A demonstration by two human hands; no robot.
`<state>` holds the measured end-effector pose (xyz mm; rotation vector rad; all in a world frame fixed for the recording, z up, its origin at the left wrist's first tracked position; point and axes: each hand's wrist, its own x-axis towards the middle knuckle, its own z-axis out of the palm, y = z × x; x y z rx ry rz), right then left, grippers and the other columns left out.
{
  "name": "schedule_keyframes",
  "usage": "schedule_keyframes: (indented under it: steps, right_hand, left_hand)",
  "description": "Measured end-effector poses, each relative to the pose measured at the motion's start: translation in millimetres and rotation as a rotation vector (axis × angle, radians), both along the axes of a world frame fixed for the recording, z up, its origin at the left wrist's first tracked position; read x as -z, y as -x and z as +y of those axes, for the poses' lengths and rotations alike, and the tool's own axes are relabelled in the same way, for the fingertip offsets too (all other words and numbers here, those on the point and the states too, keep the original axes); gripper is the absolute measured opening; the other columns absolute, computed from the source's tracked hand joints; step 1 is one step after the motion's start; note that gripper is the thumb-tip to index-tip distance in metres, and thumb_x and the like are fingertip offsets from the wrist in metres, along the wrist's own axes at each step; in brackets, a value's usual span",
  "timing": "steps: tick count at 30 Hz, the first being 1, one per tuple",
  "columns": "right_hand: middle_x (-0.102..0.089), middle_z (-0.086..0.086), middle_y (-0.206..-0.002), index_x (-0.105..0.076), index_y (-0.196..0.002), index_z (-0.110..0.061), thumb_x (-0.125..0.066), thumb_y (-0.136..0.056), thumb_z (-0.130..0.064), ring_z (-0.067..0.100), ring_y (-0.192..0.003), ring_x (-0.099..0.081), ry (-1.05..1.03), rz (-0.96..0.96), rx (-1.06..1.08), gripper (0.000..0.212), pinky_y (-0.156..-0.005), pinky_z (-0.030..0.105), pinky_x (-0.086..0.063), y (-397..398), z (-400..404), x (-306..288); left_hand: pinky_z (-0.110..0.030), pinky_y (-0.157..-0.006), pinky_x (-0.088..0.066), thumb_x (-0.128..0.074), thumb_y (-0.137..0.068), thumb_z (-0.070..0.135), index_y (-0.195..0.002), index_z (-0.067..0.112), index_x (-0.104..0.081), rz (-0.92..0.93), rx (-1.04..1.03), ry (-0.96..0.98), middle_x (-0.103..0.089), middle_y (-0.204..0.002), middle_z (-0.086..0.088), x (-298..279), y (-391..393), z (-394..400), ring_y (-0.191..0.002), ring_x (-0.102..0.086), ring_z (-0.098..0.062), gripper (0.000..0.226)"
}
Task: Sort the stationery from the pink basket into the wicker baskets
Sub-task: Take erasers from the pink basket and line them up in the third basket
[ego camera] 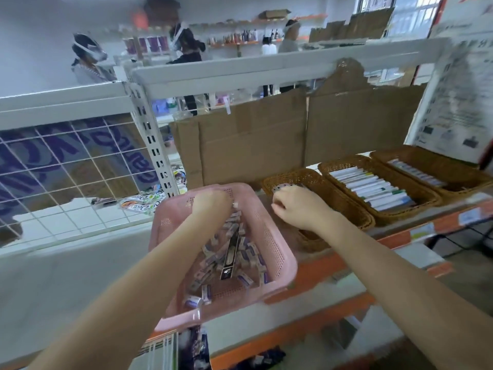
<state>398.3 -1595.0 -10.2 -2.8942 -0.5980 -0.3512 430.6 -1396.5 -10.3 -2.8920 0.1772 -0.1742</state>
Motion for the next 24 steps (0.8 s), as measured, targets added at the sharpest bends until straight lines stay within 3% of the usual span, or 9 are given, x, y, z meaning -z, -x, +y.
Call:
schedule_keyframes:
  steps: [3,6,10,12,17,24]
  right_hand:
    - [-0.056,0.004,-0.097,-0.062,-0.101,-0.011,-0.039,-0.097,-0.027,0.025,-0.095,-0.056,0.027,0.025,0.054,0.028,-0.067,0.031,-0.038,-16.3,-34.0,-1.4]
    - [-0.059,0.005,-0.101,-0.058,-0.098,-0.012,-0.037,-0.098,-0.026,0.022,-0.086,-0.054,0.086,0.059,0.114,0.025,-0.064,0.029,-0.037,-28.4,-75.3,-2.4]
    - [-0.062,0.009,-0.100,-0.060,-0.094,-0.007,-0.040,-0.096,-0.024,0.025,-0.090,-0.057,0.111,0.057,0.150,0.026,-0.071,0.033,-0.047,-37.8,-141.4,-6.5]
    - [-0.063,0.009,-0.102,-0.062,-0.096,-0.007,-0.042,-0.096,-0.023,0.027,-0.093,-0.058,0.100,0.036,0.162,0.026,-0.072,0.032,-0.044,-41.3,-179.2,-10.1]
    - [-0.060,0.010,-0.086,-0.062,-0.091,-0.005,-0.038,-0.099,-0.024,0.025,-0.078,-0.058,0.128,0.092,0.202,0.031,-0.067,0.038,-0.049,-51.2,-269.3,-16.2]
    - [-0.053,-0.002,-0.069,-0.055,-0.075,-0.017,-0.045,-0.096,-0.024,0.016,-0.065,-0.053,0.104,0.075,0.317,0.024,-0.054,0.026,-0.037,-73.6,-381.0,-1.3]
  left_hand:
    - [-0.030,-0.068,-0.037,-0.044,-0.097,0.024,-0.111,0.017,-0.064,-0.080,0.083,0.004,-0.065,-0.112,-0.003,-10.5,-2.3,-34.9,-0.103,-0.062,-0.025,0.026]
    - [-0.030,-0.062,-0.039,-0.045,-0.097,0.022,-0.105,0.013,-0.064,-0.081,0.106,-0.030,-0.065,-0.107,-0.002,-17.7,-6.5,-80.6,-0.096,-0.063,-0.024,0.023]
    - [-0.030,-0.064,-0.038,-0.046,-0.096,0.020,-0.105,0.013,-0.064,-0.078,0.132,0.024,-0.065,-0.110,-0.004,-20.8,-16.7,-148.8,-0.100,-0.062,-0.025,0.022]
    - [-0.029,-0.064,-0.038,-0.045,-0.097,0.021,-0.105,0.013,-0.065,-0.066,0.127,0.042,-0.065,-0.111,-0.003,-21.4,-23.2,-186.5,-0.101,-0.062,-0.024,0.022]
    - [-0.030,-0.063,-0.041,-0.042,-0.099,0.025,-0.106,0.012,-0.064,-0.035,0.183,0.025,-0.065,-0.108,-0.004,-22.6,-44.4,-280.6,-0.097,-0.063,-0.025,0.027]
    - [-0.030,-0.057,-0.036,-0.041,-0.098,0.028,-0.087,0.014,-0.058,-0.016,0.248,0.018,-0.053,-0.079,0.002,-18.7,-84.7,-395.5,-0.073,-0.053,-0.020,0.024]
